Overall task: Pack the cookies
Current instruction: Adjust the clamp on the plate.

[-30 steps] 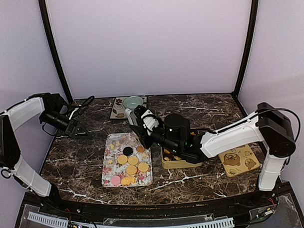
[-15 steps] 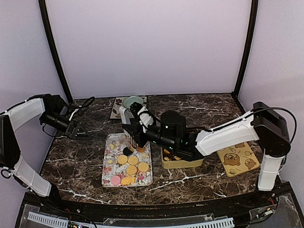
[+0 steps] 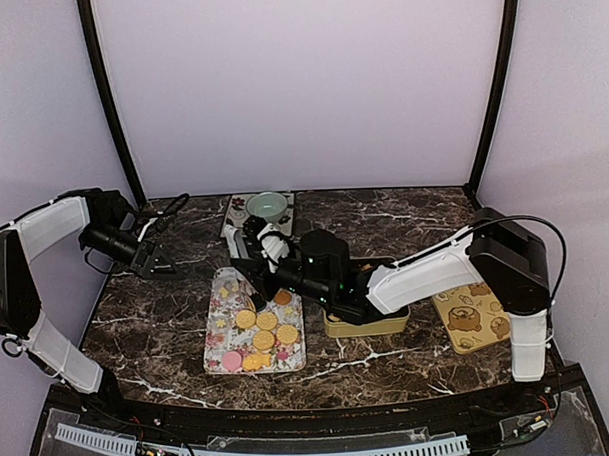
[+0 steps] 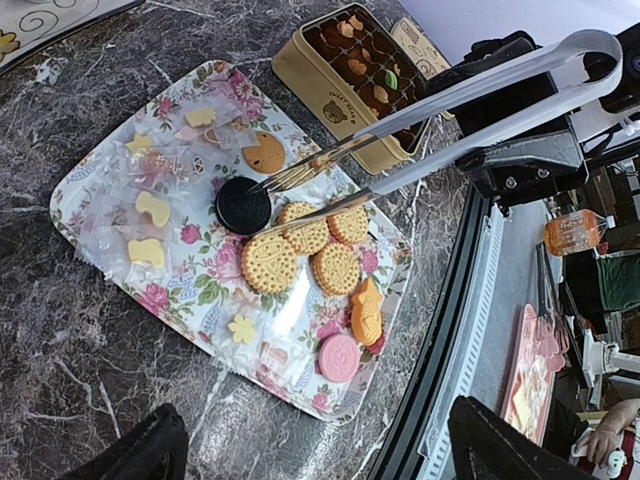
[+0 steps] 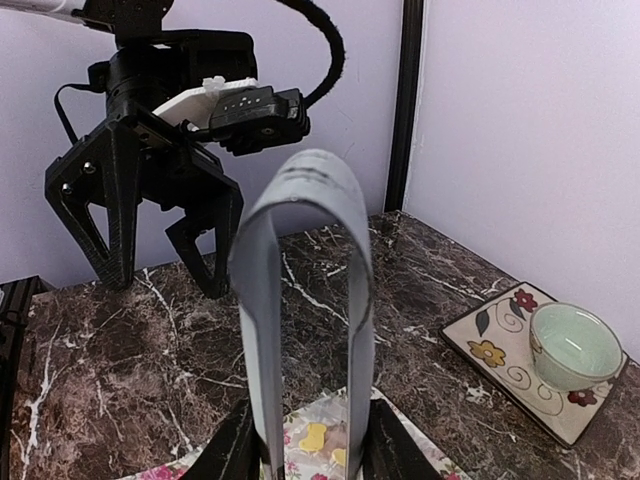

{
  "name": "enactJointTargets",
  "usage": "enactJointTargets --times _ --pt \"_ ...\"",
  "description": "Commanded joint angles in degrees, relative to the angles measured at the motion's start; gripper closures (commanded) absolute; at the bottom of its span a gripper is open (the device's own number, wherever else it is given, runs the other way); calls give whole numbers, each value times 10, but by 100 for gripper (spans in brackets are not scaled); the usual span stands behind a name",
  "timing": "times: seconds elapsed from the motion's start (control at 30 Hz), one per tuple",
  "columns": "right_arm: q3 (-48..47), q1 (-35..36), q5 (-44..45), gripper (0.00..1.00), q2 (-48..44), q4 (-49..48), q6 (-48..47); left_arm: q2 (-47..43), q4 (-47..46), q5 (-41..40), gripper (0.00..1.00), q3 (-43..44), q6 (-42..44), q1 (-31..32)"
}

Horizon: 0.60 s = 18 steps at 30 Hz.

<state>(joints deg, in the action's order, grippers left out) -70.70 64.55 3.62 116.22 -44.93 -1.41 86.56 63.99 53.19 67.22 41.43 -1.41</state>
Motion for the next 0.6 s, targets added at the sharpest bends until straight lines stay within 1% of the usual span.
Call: enactJointTargets --times 0.0,0.2,0.37,0.5,0.57 --pt "-22 -2 -2 66 8 -34 -2 -15 12 15 7 -10 10 -4" --pt "-4 0 4 66 -20 -35 -4 -15 11 16 7 -11 9 -4" --pt "32 11 -6 66 -63 -29 -6 -15 0 39 9 -10 -5 -4" --pt "43 23 -20 66 -76 -20 1 -16 -40 74 13 -18 -41 0" --pt "39 26 -26 66 -70 -16 7 -17 -67 80 14 -21 -65 11"
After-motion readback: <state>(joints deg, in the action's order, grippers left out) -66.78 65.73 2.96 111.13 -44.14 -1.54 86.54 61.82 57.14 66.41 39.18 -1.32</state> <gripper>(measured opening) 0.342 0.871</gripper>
